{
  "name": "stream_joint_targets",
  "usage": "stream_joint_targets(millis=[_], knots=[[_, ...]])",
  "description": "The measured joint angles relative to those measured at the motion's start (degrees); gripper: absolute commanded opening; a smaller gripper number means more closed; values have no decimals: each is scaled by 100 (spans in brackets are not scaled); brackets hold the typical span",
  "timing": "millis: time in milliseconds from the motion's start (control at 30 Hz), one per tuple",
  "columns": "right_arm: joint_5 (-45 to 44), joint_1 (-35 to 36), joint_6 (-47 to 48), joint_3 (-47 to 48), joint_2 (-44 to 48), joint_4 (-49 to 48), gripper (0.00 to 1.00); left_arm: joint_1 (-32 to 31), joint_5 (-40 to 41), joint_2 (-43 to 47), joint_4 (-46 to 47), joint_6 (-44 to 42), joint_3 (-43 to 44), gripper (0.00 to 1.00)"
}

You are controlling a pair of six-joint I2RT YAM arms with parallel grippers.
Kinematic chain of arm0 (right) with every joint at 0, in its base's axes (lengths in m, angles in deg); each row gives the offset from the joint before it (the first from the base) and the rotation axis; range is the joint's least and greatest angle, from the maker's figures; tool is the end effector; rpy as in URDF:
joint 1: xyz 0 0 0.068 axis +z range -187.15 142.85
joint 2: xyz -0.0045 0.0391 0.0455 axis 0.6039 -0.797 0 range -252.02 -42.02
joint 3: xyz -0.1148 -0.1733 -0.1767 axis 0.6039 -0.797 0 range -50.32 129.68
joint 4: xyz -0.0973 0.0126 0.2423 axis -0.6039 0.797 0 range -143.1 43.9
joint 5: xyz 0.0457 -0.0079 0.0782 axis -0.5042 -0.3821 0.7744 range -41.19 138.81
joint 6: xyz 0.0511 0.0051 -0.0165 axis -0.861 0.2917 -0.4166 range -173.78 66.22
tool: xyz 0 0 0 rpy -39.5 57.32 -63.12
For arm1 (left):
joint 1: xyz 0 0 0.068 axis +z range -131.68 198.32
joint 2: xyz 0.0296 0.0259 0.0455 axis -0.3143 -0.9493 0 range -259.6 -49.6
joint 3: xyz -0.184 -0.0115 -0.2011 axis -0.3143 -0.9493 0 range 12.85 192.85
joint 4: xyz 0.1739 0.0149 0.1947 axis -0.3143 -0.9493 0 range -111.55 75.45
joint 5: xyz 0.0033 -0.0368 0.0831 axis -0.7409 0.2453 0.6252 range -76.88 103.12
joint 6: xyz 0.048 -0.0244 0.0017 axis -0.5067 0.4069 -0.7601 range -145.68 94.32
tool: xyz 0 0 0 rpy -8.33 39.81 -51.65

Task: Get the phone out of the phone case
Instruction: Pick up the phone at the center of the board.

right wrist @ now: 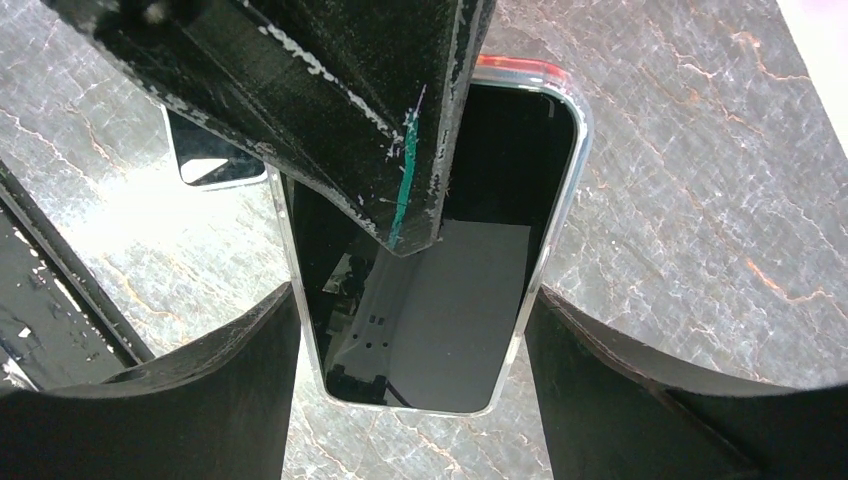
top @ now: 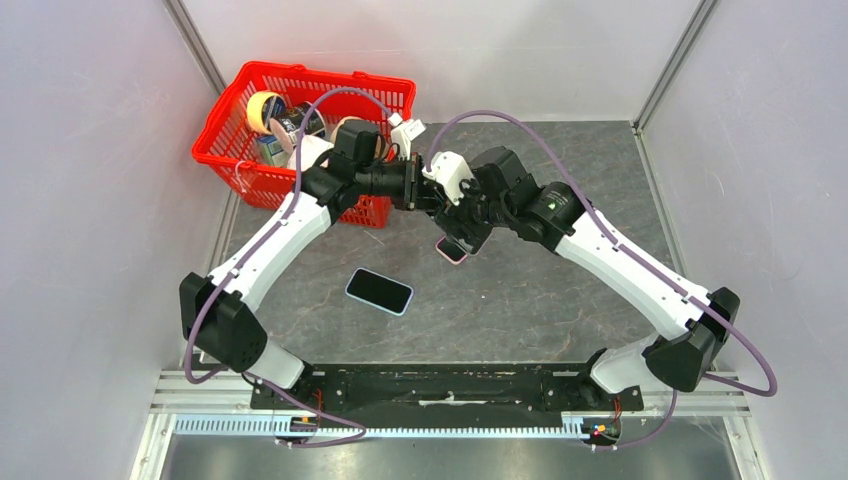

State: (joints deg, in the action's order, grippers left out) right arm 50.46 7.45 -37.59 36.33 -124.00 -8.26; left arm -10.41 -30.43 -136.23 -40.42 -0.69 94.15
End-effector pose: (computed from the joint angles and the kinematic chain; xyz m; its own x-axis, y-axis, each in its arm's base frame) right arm 0.2173 0.2158 0.3840 -0.2410 -0.6290 -0.7391 -0.8171 0.5424 -0.1952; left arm 0.2858 -0.1845 0.3624 -0.7773 0.0769 -0.6245 0.5922 0.4244 -0.6849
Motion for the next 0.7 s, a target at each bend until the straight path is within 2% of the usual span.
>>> stream_joint_targets(millis=[33, 100, 167, 367, 700], knots=[[-26, 7, 2, 17, 0, 7, 39, -2, 7, 0, -2, -26, 24, 2], [-63, 9, 9, 59, -7, 31, 61, -2, 17, 0, 9, -61, 46, 2], [-87, 9, 13, 94, -15, 57, 68, -2, 20, 4, 33, -72, 50, 2], [-111, 9, 13, 127, -11, 39, 75, 22, 55, 68, 70, -109, 50, 2], [295, -177, -155, 127, 251, -341, 76, 208, -52, 363, 240, -101, 90, 2]])
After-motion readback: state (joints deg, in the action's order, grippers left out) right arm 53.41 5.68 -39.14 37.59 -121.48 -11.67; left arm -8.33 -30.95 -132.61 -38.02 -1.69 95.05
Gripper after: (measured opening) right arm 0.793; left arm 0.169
